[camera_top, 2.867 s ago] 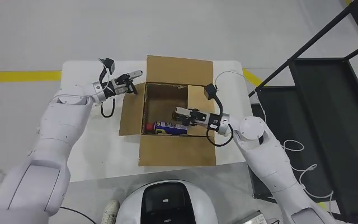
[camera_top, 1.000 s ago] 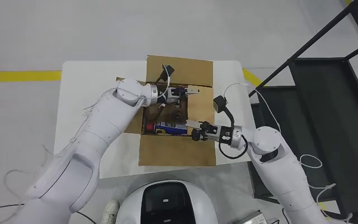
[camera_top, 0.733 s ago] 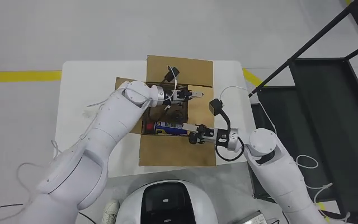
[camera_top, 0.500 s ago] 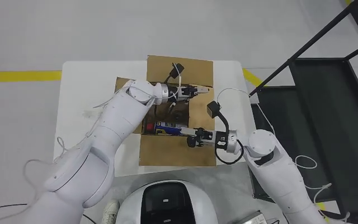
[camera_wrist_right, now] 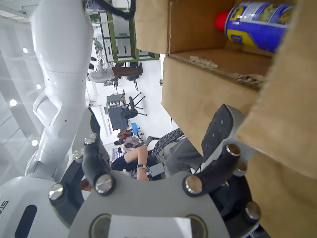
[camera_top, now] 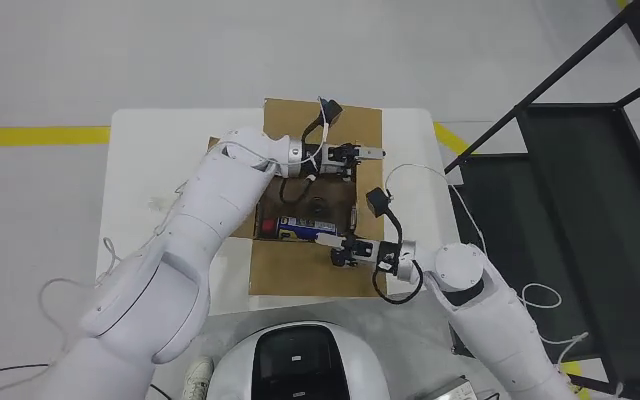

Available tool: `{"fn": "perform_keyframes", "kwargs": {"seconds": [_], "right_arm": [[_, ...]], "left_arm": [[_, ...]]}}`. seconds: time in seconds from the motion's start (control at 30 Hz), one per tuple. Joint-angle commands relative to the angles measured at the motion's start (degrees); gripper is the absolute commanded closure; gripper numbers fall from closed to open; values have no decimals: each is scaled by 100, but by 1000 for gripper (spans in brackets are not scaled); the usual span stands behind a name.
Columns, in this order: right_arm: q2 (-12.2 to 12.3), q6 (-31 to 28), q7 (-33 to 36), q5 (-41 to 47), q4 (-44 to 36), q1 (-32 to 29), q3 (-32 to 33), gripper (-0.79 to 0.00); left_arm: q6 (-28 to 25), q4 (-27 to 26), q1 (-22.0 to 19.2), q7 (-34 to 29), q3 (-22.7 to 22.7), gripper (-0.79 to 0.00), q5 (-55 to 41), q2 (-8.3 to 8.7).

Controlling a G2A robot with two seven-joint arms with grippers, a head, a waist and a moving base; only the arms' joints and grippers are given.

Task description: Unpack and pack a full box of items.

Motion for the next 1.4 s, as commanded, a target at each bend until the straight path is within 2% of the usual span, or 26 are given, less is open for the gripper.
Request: {"fn": "perform_keyframes", "kwargs": {"seconds": [0.0,0.13,0.27,0.43,0.57,0.7,0.87,1.17,1.37], "right_arm": [[20,17,-186,-38,-114,-133,189,-785],[54,-124,-576,51,-406,-575,624,-785],[74,-321,-933,199,-611,-1032,1050,-785],[74,-463,-1417,352,-545,-1314,1471,-785],[66,-434,-1808,364,-374,-1352,1697,-785],[65,-262,-2052,283,-121,-1253,1845,-785],[50,-12,-2229,222,272,-993,1790,-785],[0,390,-1977,297,1086,-88,1257,-785],[-60,524,-1950,282,1565,488,838,-785]], "left_arm": [[-46,-24,1,-45,-30,-785,-39,-23],[-232,80,-113,-13,-187,-785,-123,9],[-471,174,-214,-49,-446,-785,-297,133],[-629,87,-274,109,-769,-785,-293,423],[-674,-217,-185,154,-1064,-785,-255,725],[-668,-495,39,148,-1393,-785,-198,1031],[-551,-934,402,60,-1739,-785,-121,1316],[-137,-2049,1220,179,-2268,-785,381,1753],[137,-2884,1795,97,-2837,-785,508,2052]]}}
